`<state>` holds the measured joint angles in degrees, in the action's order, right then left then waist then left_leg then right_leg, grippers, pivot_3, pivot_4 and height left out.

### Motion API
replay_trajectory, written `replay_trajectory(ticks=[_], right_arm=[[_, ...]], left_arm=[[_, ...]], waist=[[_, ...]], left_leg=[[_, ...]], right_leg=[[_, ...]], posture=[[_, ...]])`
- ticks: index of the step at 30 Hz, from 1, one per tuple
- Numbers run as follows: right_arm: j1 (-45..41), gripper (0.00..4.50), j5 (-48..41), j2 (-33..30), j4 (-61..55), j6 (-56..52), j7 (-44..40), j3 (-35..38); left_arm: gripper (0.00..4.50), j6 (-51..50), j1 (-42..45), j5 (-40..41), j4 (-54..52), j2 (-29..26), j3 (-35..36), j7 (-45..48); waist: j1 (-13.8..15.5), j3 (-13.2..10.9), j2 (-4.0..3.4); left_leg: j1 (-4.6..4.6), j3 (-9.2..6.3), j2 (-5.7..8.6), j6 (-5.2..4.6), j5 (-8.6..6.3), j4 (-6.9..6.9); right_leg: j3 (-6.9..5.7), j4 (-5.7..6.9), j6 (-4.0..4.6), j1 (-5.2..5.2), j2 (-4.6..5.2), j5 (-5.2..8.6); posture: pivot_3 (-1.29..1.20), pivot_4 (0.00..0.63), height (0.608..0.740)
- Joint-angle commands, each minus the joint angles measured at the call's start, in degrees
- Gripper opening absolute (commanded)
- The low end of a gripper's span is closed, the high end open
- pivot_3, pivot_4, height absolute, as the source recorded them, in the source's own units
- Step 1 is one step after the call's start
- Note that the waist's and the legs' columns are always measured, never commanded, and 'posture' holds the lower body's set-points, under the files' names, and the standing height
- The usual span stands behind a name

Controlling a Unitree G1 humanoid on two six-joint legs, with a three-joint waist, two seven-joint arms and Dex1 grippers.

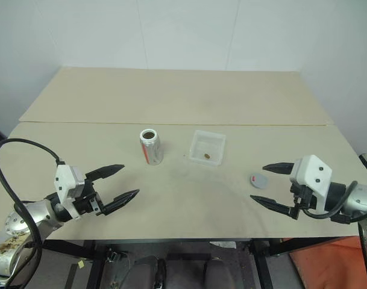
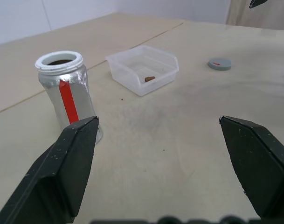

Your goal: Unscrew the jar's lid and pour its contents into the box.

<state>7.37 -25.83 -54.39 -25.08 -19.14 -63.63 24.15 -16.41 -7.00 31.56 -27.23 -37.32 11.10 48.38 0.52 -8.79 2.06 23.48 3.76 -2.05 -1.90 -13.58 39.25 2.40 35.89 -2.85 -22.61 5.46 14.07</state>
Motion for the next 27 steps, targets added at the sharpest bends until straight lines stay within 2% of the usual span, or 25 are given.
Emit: replay_trajectory(ticks=[1, 4, 7, 10, 14, 19, 23, 27], right_arm=[[-0.88, 4.50, -0.69, 0.65, -1.96, 0.58, 1.74, 0.77], [-1.54, 4.50, -1.19, 2.82, -2.81, 0.70, 3.34, -1.40], [-4.64, 4.50, 1.20, 7.63, -5.89, -1.95, 10.17, -9.41], [-6.11, 4.50, 0.89, 11.58, -9.11, -3.39, 13.97, -13.55], [-6.35, 4.50, 3.53, 15.79, -11.38, -2.66, 18.18, -19.32], [-9.11, 4.50, 5.75, 18.16, -9.68, 0.64, 18.64, -23.55], [-7.95, 4.50, 6.81, 18.44, -11.19, 1.25, 18.42, -26.13], [-7.76, 4.50, 6.67, 18.18, -11.74, -0.07, 18.33, -27.93]], left_arm=[[4.48, -0.05, 0.03, 1.47, 0.92, -1.02, 1.93, 1.62], [4.48, -0.46, 0.66, 1.16, 3.66, -2.04, 1.79, 3.15], [4.48, -4.50, 3.58, 4.86, 8.71, -3.09, 1.08, 7.14], [4.48, -4.45, 4.84, 5.11, 11.39, -6.00, -0.15, 14.27], [4.48, -4.97, 6.58, 5.73, 13.95, -6.23, 0.08, 16.42], [4.48, -4.60, 5.72, 6.73, 13.07, -5.31, 1.65, 16.73], [4.48, -7.96, 5.87, 9.22, 12.97, -5.32, 1.46, 16.67], [4.48, -7.66, 7.40, 6.00, 13.96, -7.40, -1.09, 18.27]], waist=[[-0.05, 0.00, 0.00], [-0.03, 0.00, 0.00], [-0.12, 0.01, 0.04], [-0.21, -0.02, 0.00], [-0.19, -0.03, -0.01], [-0.23, -0.03, -0.01], [-0.17, -0.03, -0.01], [-0.21, -0.03, -0.01]], left_leg=[[-0.01, 0.00, -0.01, 0.00, 0.00, -0.01], [-0.03, 0.00, -0.02, 0.00, 0.00, -0.04], [-0.10, 0.01, -0.03, 0.00, 0.00, -0.11], [-0.06, 0.03, -0.07, 0.07, 0.04, -0.22], [0.25, 0.08, 0.00, 0.07, 0.05, -0.32], [0.34, 0.06, -0.02, 0.08, 0.05, -0.32], [0.33, 0.04, -0.02, 0.08, 0.05, -0.32], [0.32, 0.04, -0.02, 0.08, 0.05, -0.31]], right_leg=[[0.00, 0.00, 0.00, 0.00, 0.00, 0.00], [0.00, 0.01, 0.01, -0.01, -0.03, 0.01], [-0.01, -0.03, 0.01, 0.03, 0.00, 0.01], [0.00, 0.08, 0.04, -0.17, -0.08, 0.01], [0.04, 0.10, -0.11, -0.50, -0.03, -0.05], [0.01, 0.10, -0.12, -0.56, -0.05, -0.05], [-0.01, 0.12, -0.11, -0.55, -0.05, -0.05], [-0.01, 0.13, -0.11, -0.54, -0.06, -0.05]], posture=[[0.00, 0.150, 0.740], [0.00, 0.150, 0.740], [0.00, 0.150, 0.740], [0.00, 0.150, 0.740], [0.00, 0.150, 0.740], [0.00, 0.150, 0.740], [0.00, 0.150, 0.740], [0.00, 0.150, 0.740]])
